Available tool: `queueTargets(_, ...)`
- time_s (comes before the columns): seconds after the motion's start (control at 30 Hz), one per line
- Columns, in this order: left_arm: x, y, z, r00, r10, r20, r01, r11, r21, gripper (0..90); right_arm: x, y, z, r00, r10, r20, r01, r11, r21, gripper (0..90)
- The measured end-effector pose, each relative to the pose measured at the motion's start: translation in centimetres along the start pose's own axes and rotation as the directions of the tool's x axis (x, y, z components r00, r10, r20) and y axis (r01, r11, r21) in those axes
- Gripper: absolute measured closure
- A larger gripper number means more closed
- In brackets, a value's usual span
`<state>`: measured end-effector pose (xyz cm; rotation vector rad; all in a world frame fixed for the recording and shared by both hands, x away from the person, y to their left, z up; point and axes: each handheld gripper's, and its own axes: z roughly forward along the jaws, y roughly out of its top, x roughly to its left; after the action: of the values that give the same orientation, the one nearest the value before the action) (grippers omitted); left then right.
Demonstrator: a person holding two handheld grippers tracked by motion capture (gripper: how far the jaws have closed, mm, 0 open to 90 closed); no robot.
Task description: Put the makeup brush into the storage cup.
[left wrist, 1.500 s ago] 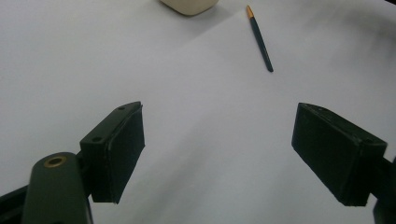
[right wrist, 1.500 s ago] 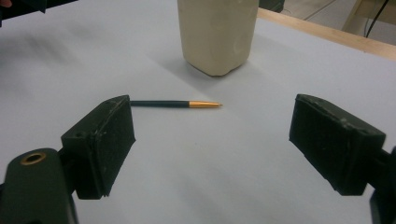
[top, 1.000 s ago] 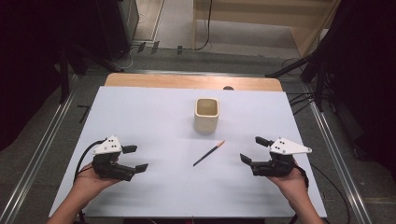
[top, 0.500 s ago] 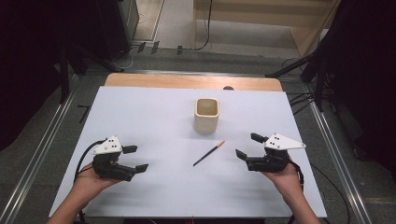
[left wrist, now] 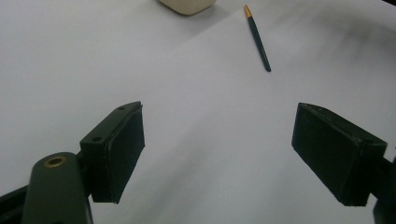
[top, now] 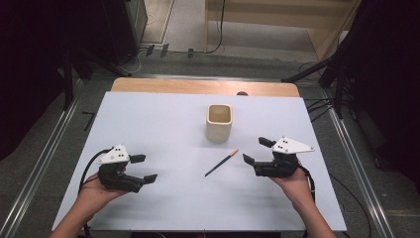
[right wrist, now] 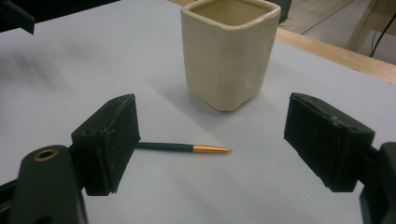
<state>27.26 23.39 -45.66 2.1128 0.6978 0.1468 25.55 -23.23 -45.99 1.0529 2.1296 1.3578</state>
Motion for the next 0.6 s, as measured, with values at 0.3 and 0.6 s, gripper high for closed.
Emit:
queueTargets(0.3,0.0,0.0,0.0,1.0,0.0,0.0,0.0,1.0,0.0,17.8,0.1,0.5,0.6,1.0,0.003,-0.004,-0.003,1.0,-0.004,19.2)
queueTargets(0.6,0.0,0.0,0.0,1.0,-0.001,0.002,0.001,1.0,-0.002,17.9,0.6,1.2,1.8,0.9998,-0.005,-0.018,0.005,1.0,-0.009,19.5)
